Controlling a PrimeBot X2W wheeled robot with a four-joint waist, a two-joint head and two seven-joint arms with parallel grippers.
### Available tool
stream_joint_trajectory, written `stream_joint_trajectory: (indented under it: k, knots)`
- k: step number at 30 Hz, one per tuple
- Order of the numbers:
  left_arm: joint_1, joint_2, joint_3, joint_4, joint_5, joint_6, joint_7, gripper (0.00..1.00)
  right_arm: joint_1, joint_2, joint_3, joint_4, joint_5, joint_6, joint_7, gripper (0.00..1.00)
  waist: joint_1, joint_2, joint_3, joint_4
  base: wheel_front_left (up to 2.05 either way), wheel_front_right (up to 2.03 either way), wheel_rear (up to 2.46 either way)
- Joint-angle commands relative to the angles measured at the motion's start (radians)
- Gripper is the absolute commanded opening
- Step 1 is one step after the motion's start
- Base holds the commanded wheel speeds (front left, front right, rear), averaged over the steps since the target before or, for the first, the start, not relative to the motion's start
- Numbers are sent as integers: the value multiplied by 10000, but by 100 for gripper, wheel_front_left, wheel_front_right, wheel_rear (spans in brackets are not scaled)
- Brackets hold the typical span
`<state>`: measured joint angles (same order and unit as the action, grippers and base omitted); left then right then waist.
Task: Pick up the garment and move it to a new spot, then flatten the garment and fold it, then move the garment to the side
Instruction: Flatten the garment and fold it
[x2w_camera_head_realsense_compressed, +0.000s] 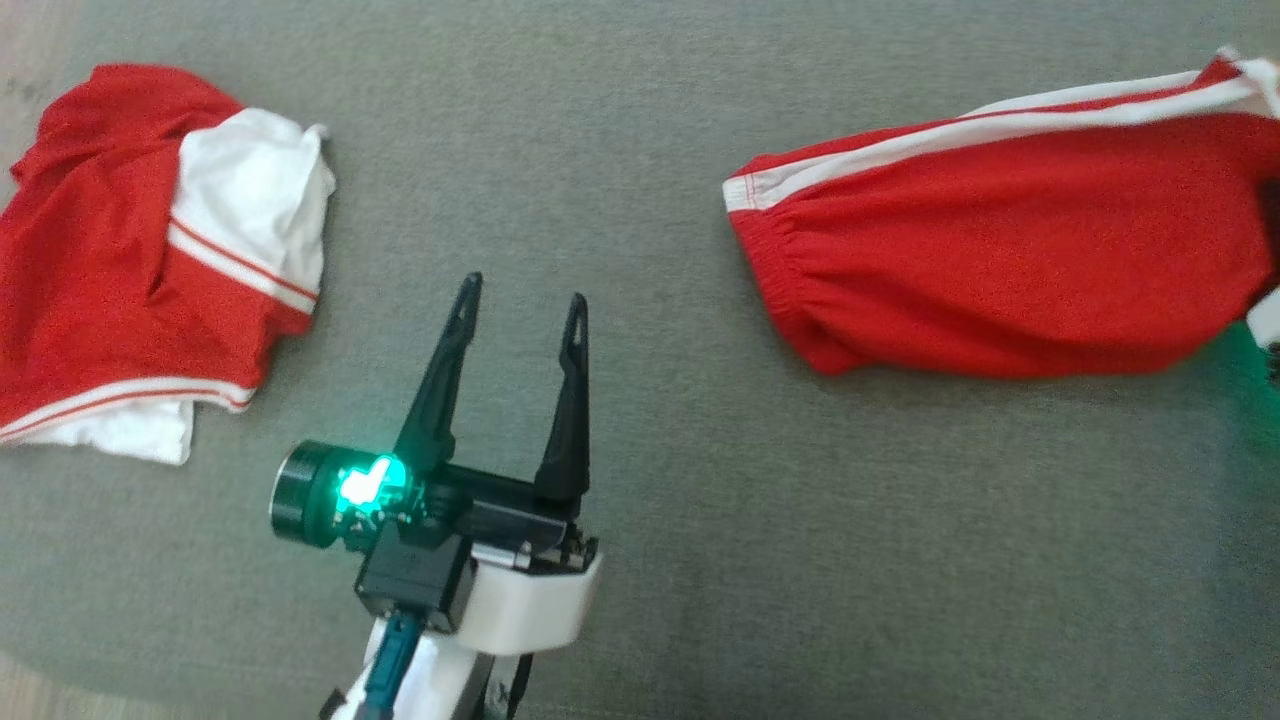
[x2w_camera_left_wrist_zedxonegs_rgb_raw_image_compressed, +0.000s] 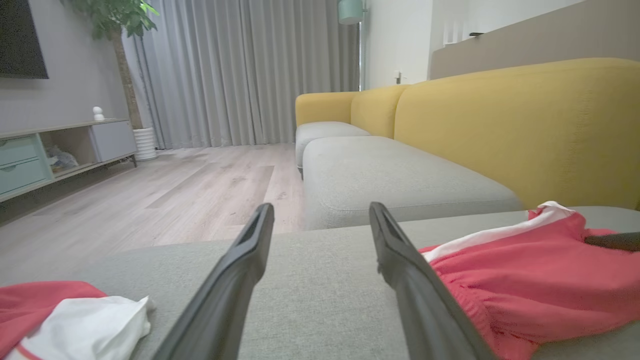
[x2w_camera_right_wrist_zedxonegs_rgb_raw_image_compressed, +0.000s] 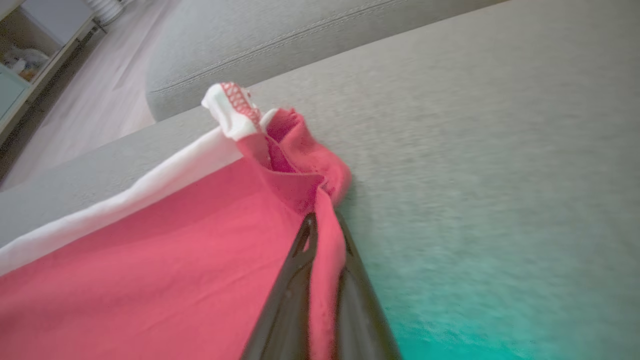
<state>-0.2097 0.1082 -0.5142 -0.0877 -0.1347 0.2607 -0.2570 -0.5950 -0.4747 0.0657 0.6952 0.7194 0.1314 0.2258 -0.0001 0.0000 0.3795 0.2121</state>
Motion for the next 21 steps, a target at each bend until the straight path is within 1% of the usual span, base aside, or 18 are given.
stream_joint_trajectory:
  k: [1,7,10,14,16,17,21]
  knots:
    - [56,44,421,-358,231,-116,-46,100,191,-289,-67,37,-150,-7,-487,0,1,0,-247,-356,0,0,0]
    - [273,56,681,-427,476,-387,-47,100,130,-478,-572,1042,-459,-7,-1021,0,1,0,-497,-1236,0,0,0]
    - [299,64,747,-424,584,-523,-47,100,183,-424,-733,1271,-524,-7,-1195,0,1,0,-570,-1656,0,0,0]
    - [325,30,792,-356,678,-658,-47,100,296,-296,-893,979,-707,-7,-1898,0,1,0,-646,-1960,0,0,0]
    - [325,-2,807,-319,707,-711,-47,100,325,-194,-921,665,-765,-7,-2256,0,1,0,-695,-2021,0,0,0]
    - [325,-2,807,-319,707,-711,-47,100,325,-194,-921,665,-765,-7,-2256,0,1,0,-695,-2021,0,0,0]
    - [389,-33,820,-211,745,-835,-47,100,383,61,-833,-321,-763,-7,-2805,0,1,0,-881,-2000,0,0,0]
